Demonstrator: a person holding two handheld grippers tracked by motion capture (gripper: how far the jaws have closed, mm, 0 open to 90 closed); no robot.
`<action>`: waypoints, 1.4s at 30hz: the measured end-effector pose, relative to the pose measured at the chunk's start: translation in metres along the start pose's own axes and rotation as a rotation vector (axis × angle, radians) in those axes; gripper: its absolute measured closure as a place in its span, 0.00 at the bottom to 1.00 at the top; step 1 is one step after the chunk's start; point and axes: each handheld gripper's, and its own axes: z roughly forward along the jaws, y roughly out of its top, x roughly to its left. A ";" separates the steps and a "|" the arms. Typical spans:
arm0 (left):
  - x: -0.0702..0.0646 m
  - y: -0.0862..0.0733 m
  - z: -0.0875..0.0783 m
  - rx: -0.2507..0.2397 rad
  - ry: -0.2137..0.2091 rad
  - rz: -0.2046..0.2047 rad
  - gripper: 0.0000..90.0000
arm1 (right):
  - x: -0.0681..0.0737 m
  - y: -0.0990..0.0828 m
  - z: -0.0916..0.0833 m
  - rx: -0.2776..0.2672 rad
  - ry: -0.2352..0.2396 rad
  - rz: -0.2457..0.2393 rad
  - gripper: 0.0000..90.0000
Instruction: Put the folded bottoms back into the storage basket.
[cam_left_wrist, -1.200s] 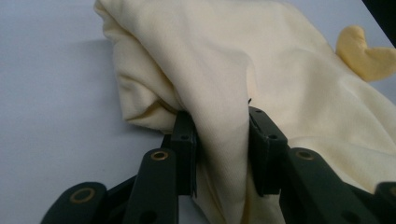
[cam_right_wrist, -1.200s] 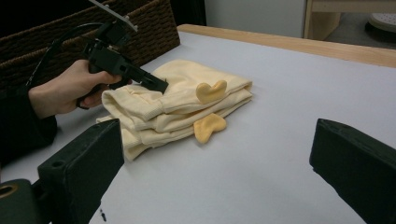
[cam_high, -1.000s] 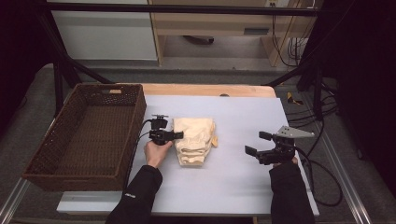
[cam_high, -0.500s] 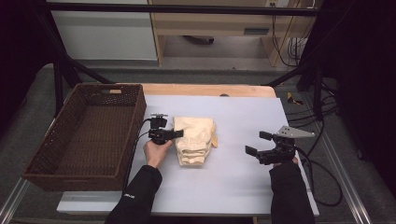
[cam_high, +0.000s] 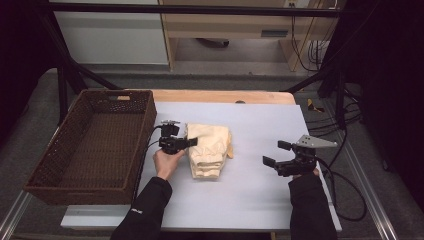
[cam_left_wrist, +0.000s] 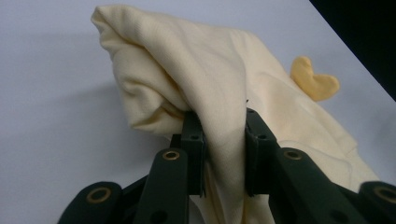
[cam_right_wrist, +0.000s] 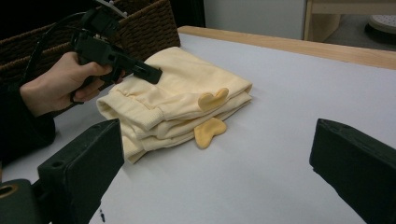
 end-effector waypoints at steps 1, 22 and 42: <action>-0.001 0.000 -0.001 -0.002 -0.002 0.001 0.82 | 0.000 0.000 0.000 0.000 0.000 0.000 0.04; -0.022 0.010 -0.009 -0.018 -0.042 0.049 0.82 | 0.000 0.000 0.000 -0.002 0.000 -0.002 0.04; -0.047 0.019 -0.017 -0.033 -0.085 0.119 0.82 | 0.000 0.000 -0.001 -0.004 0.000 -0.004 0.04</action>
